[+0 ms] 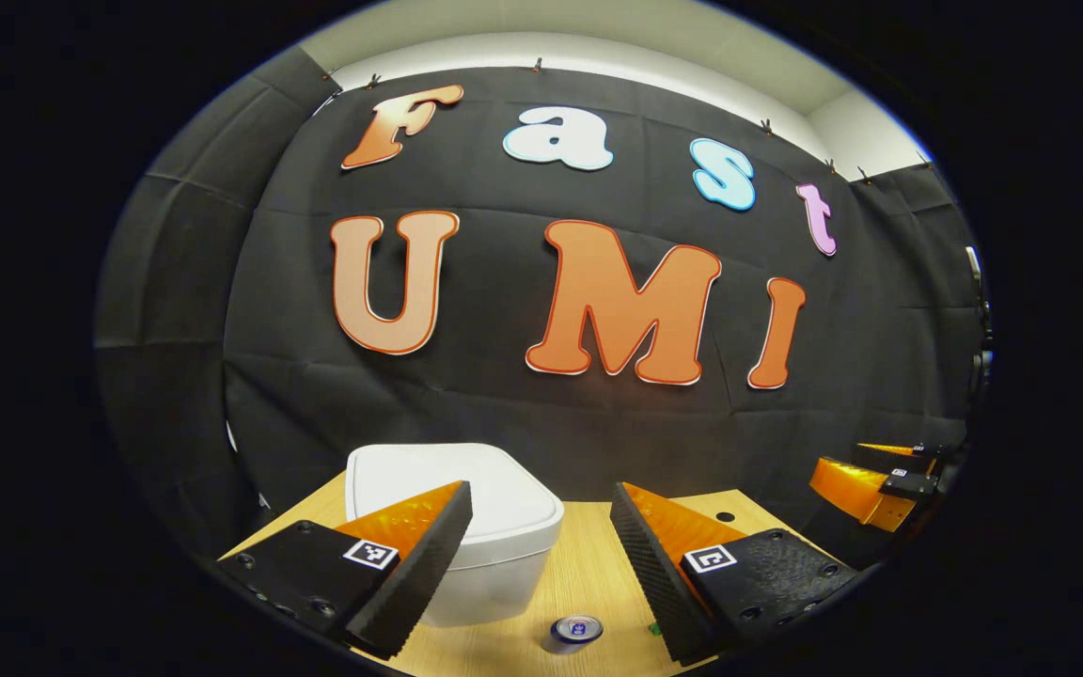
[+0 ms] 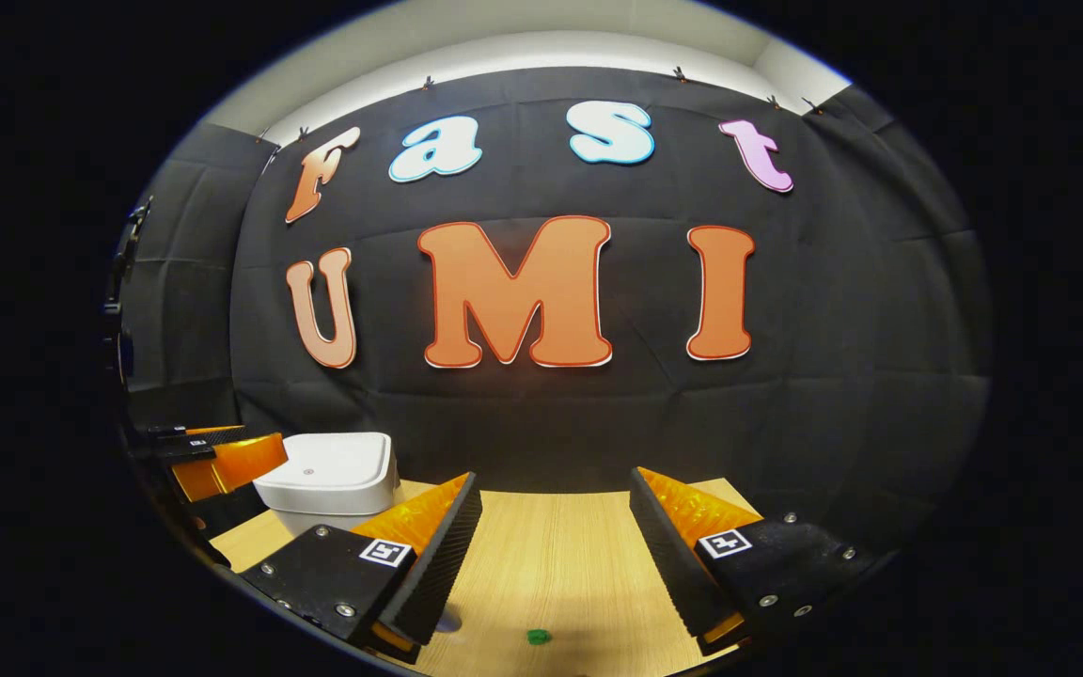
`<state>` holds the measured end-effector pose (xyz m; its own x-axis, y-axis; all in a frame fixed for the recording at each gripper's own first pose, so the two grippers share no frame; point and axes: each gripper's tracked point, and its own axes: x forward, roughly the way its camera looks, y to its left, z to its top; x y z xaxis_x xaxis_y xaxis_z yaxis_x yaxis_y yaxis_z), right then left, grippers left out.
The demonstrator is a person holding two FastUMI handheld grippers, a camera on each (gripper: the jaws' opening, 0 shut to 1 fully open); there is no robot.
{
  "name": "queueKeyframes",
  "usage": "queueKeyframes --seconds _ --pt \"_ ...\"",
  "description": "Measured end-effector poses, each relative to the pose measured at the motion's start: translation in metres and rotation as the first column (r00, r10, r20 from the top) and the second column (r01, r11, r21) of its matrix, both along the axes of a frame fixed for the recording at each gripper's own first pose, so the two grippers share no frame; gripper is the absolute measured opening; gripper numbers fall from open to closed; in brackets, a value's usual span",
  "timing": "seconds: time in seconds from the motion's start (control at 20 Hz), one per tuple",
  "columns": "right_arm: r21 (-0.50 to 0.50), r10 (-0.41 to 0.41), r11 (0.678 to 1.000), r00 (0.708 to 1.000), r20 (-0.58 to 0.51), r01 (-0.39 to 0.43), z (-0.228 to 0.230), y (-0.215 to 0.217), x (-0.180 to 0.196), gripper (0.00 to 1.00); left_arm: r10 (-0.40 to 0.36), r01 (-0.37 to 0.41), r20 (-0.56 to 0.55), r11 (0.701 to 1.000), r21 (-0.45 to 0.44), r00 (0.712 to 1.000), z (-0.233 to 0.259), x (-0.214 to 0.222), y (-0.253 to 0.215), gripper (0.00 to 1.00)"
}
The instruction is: Press the lid of the desktop garbage bin to open it, pick up the crumpled paper on the desktop and throw it into the bin, then pick up the pop can on the desktop and drop it into the bin, and finally close the garbage bin lid.
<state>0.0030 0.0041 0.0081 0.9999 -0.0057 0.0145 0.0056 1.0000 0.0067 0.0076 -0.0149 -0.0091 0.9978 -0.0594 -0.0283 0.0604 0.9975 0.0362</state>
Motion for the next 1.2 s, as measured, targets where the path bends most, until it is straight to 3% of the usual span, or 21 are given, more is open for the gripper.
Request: queueKeyframes --seconds 0.75,0.95,1.2 --pt "0.003 0.007 1.000 1.000 0.004 -0.007 0.000 -0.001 0.000 0.95 0.038 -0.038 0.007 0.999 0.035 0.999 0.005 -0.002 0.015 0.92" --pt "0.004 -0.012 1.000 1.000 0.010 0.012 0.002 -0.005 -0.001 0.95 0.016 -0.016 0.000 0.999 0.045 1.000 0.004 -0.003 0.009 0.82" --pt "0.005 -0.020 1.000 1.000 0.014 0.020 0.003 -0.007 -0.003 0.95 0.012 -0.012 0.002 0.998 0.062 1.000 0.007 -0.007 0.009 0.59"
